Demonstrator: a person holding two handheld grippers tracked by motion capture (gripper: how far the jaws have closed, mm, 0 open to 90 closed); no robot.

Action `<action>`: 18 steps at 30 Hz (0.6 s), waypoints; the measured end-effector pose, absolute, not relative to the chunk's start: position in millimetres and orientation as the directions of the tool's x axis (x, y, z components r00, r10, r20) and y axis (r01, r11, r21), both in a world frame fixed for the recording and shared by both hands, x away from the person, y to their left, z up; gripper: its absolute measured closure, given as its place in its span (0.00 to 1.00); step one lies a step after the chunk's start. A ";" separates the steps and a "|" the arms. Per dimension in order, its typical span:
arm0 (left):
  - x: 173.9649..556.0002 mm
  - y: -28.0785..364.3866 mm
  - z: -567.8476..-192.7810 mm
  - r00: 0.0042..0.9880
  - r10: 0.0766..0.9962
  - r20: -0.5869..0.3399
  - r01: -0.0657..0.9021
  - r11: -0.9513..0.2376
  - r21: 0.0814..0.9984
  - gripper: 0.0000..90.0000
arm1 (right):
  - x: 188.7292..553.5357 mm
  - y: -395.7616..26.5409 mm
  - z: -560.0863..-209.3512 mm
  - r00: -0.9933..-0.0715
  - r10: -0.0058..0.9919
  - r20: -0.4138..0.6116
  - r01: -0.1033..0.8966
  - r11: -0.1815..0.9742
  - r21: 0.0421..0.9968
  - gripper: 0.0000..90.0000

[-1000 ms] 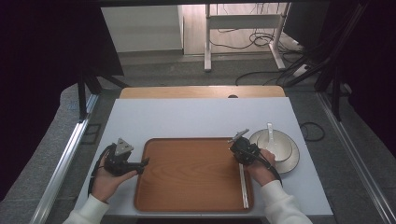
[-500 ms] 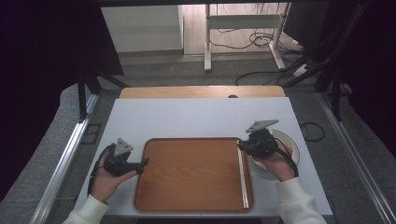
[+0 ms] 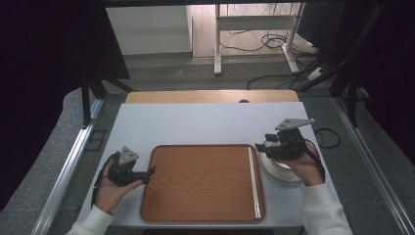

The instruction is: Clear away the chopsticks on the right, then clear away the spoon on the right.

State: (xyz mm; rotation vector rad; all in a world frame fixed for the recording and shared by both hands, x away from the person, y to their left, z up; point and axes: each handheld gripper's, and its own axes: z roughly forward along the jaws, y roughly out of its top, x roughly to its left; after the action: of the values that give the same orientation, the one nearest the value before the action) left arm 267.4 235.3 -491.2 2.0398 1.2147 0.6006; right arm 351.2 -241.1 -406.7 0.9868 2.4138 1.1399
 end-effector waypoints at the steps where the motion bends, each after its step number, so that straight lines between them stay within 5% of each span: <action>1: 267.0 235.4 -491.0 0.457 0.889 0.043 0.574 -0.331 0.749 0.18 | 351.6 -243.1 -405.8 -0.719 0.694 0.023 0.457 0.449 0.768 0.47; 18: 266.5 235.2 -491.1 0.448 0.893 0.036 0.575 -0.319 0.753 0.18 | 365.1 -279.2 -400.9 -0.667 0.745 0.035 0.493 0.404 0.770 0.47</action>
State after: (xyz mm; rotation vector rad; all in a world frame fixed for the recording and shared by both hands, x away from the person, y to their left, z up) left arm 266.5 235.2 -491.1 2.0232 1.2254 0.6011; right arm 365.1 -279.2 -400.9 1.0747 2.3515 1.1304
